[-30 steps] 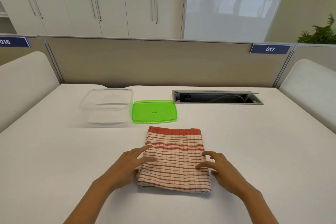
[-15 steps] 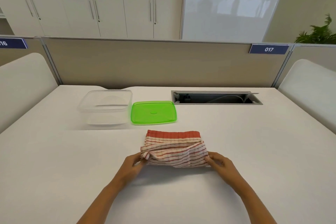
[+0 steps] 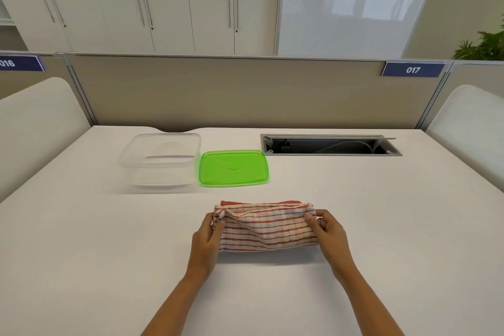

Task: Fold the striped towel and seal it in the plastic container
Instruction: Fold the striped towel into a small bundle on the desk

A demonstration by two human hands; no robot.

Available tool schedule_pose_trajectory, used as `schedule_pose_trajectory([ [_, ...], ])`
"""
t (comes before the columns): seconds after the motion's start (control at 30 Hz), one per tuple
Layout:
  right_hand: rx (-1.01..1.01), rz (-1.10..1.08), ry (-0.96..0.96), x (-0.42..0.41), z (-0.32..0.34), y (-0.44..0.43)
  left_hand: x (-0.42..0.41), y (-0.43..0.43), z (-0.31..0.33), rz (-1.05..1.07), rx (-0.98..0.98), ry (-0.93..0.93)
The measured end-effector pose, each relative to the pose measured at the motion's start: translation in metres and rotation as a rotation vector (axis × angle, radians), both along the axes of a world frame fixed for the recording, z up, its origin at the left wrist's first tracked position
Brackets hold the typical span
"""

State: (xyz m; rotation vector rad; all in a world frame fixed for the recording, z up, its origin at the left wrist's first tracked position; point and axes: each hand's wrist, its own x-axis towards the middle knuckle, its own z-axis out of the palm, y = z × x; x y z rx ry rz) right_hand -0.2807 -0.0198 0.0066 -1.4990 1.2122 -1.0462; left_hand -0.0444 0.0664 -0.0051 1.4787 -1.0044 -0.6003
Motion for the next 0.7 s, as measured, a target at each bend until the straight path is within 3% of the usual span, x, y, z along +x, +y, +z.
schedule_pose_trajectory([
  [0.13, -0.002, -0.023, 0.026, 0.008, -0.005, 0.001, -0.004, -0.001, -0.001, 0.028, -0.016, -0.082],
  [0.3, -0.081, 0.140, 0.165, 0.004, -0.003, -0.004, 0.003, -0.005, -0.006, 0.011, -0.024, -0.228],
  [0.47, -0.142, 0.176, 0.351, 0.003, 0.000, -0.010, 0.006, -0.004, -0.002, 0.023, 0.018, -0.102],
  [0.7, -0.105, 0.066, 0.373, 0.004, -0.003, -0.011, 0.002, -0.005, 0.007, 0.004, 0.026, -0.020],
])
